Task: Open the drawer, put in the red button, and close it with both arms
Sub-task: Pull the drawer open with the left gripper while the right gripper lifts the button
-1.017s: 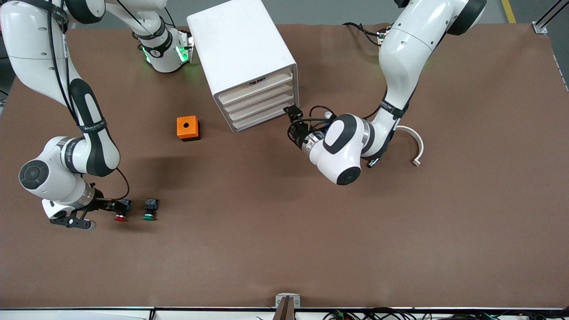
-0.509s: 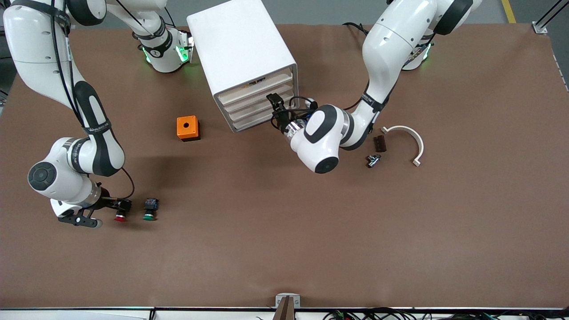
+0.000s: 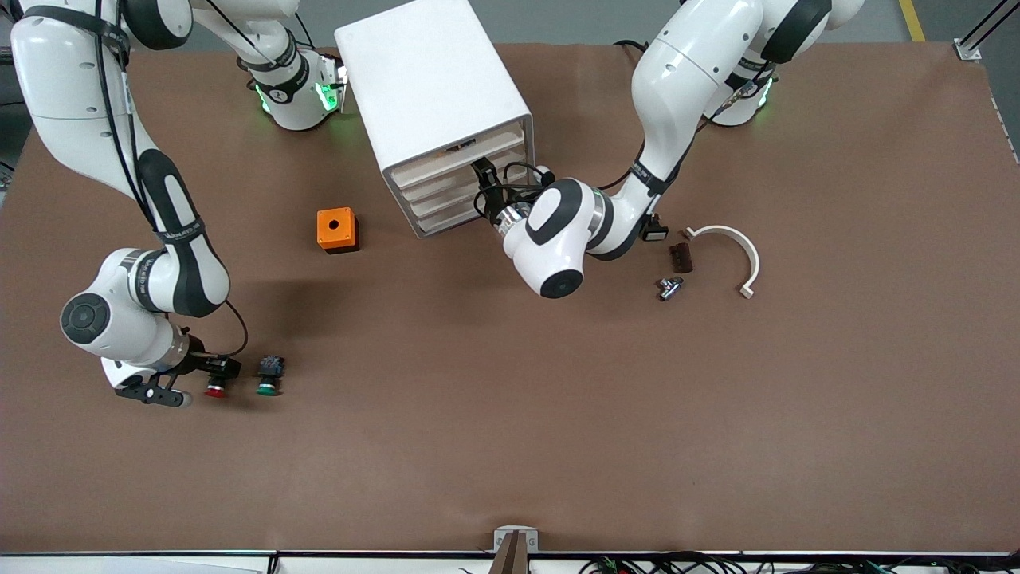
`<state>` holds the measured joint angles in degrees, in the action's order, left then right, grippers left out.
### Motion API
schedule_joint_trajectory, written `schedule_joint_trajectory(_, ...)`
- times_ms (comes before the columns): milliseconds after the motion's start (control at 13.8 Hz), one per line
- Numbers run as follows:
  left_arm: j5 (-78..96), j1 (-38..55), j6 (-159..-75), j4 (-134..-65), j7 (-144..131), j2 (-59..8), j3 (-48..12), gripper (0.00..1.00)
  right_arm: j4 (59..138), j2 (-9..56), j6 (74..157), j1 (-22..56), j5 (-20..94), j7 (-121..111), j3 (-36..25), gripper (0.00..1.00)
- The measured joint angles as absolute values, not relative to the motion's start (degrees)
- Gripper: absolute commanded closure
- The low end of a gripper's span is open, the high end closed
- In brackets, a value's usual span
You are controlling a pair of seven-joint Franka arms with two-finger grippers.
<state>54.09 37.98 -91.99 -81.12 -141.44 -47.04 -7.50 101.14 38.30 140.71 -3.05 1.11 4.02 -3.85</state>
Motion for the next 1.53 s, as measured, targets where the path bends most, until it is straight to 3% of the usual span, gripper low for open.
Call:
schedule_joint_trajectory(73, 54.1, 38.3, -92.0, -81.1, -141.4, -47.3, -7.5, 0.51, 101.1, 38.3, 140.7, -3.0, 1.1, 4.0, -3.8, 0.52)
schedule_joint_trajectory(145, 54.1, 38.5, -92.2, -81.1, -141.4, -47.5, -7.5, 0.61, 101.1, 38.3, 140.7, -3.0, 1.1, 4.0, -3.8, 0.6)
schedule_joint_trajectory(218, 54.1, 38.6, -92.3, -81.1, -141.4, -47.5, -7.5, 0.77, 101.1, 38.3, 140.7, -3.0, 1.1, 4.0, -3.8, 0.63)
schedule_joint_trajectory(291, 54.1, 38.7, -92.4, -81.1, -141.4, -47.6, -7.5, 0.94, 101.1, 38.3, 140.7, -3.1, 1.1, 4.0, -3.8, 0.71)
schedule_joint_trajectory(363, 54.1, 38.8, -92.5, -81.1, -141.4, -47.5, -7.5, 0.99, 101.1, 38.3, 140.7, -3.0, 1.1, 4.0, -3.8, 0.85)
schedule_joint_trajectory(436, 54.1, 38.9, -92.8, -81.0, -141.4, -47.5, -7.5, 0.99, 101.1, 38.3, 140.6, -3.0, 1.1, 4.0, -3.8, 0.95)
schedule_joint_trajectory(509, 54.1, 38.8, -93.0, -80.9, -141.3, -47.5, -7.4, 1.0, 101.1, 38.3, 140.6, -3.0, 1.1, 4.0, -3.8, 0.98)
schedule_joint_trajectory(872, 54.1, 36.5, -92.7, -79.4, -139.9, -47.4, -4.3, 0.99, 100.1, 38.0, 138.2, -3.0, 1.1, 4.0, -3.8, 1.0)
schedule_joint_trajectory(1090, 54.1, 32.2, -92.7, -77.8, -137.2, -47.4, -3.0, 0.99, 96.7, 34.4, 128.0, -2.3, 1.3, 8.9, -3.3, 1.0)
schedule_joint_trajectory(1380, 54.1, 29.2, -92.8, -76.7, -135.4, -47.4, -2.9, 0.94, 95.6, 23.4, 113.1, 5.6, 4.4, 26.6, -2.7, 1.0)
schedule_joint_trajectory(1453, 54.1, 29.2, -92.9, -76.6, -135.4, -47.5, -2.9, 0.88, 95.6, 20.8, 110.6, 8.2, 5.4, 31.0, -2.6, 1.0)
schedule_joint_trajectory(1526, 54.1, 29.2, -92.9, -76.6, -135.3, -47.5, -2.9, 0.67, 95.7, 18.5, 108.5, 10.7, 6.1, 35.5, -2.5, 1.0)
